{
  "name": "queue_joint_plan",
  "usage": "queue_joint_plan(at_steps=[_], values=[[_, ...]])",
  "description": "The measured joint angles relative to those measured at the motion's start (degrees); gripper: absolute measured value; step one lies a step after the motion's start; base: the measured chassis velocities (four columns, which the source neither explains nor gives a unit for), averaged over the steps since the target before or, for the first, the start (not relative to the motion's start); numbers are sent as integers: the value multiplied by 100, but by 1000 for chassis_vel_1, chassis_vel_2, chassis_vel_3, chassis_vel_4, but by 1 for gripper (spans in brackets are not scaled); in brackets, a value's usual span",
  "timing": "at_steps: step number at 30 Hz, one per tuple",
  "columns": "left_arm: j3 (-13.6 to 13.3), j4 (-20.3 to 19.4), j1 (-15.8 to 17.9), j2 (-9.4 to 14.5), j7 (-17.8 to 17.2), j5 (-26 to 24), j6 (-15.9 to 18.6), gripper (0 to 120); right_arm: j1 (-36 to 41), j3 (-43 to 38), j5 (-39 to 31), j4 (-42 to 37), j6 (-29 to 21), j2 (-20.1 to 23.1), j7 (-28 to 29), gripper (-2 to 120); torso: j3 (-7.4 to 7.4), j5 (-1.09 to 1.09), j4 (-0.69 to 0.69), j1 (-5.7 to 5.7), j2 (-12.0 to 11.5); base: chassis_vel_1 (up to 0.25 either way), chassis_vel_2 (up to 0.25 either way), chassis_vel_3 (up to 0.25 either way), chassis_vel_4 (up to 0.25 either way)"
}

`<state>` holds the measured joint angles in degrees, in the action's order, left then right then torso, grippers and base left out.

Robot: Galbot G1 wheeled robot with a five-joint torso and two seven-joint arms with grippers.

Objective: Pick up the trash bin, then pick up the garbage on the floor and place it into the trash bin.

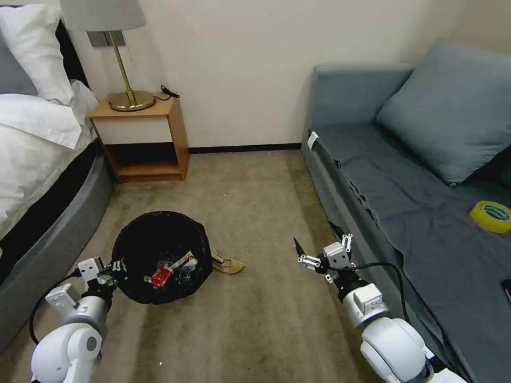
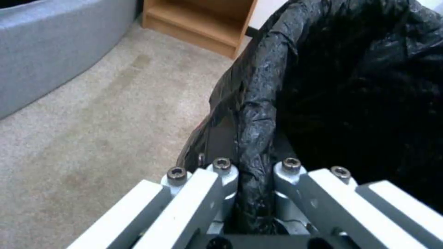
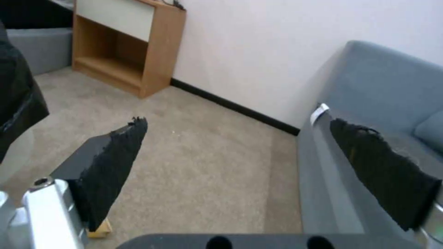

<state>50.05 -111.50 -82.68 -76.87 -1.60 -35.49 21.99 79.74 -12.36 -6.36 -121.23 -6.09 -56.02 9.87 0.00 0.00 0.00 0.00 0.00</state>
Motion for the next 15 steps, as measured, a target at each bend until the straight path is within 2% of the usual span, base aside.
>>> queue_joint_plan(at_steps=[15], values=[[94,69,6,160,19,-178,-9,3,-114,206,-28,103,-92,-70,-50,100,0,0,0,0,0,0,0,0,0]])
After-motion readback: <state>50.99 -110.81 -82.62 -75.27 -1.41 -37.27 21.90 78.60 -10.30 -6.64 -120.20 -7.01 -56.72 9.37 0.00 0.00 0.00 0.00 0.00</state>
